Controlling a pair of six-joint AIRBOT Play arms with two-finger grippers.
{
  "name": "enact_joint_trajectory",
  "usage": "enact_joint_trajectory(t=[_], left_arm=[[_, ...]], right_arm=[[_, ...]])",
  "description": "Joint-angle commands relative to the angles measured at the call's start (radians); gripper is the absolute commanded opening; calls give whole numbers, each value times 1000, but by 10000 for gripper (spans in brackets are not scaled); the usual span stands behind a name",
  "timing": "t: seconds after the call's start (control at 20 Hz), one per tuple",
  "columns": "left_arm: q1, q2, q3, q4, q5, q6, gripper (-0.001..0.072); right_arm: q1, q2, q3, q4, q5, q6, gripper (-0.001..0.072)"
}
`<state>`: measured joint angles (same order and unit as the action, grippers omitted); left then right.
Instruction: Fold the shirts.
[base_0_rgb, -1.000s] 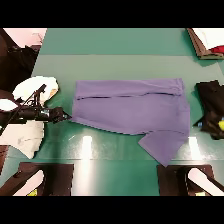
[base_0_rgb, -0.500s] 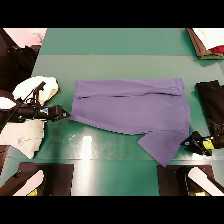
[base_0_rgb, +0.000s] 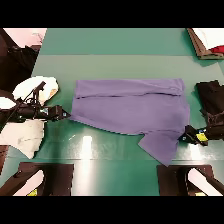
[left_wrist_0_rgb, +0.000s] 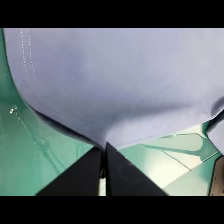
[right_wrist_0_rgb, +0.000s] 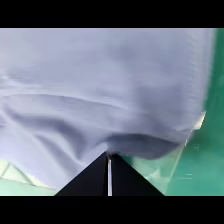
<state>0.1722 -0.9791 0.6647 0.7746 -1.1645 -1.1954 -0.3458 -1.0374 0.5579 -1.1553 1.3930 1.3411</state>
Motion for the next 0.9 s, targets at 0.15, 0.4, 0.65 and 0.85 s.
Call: enact_joint_trajectory(t=[0.15,0.4,0.65,0.85], left_arm=[[0,28,24,213,-182,-18,19],[0,279,-99,396,-310,-124,21],[0,356,-47,164,-180,-166,20],[0,268,39,160,-23,-157,20]], right_arm=[[118,152,143,-164,200,47,14],[153,391,132,-280,314,82,15],[153,461,134,-174,201,90,14],[167,298,220,-69,51,89,14]])
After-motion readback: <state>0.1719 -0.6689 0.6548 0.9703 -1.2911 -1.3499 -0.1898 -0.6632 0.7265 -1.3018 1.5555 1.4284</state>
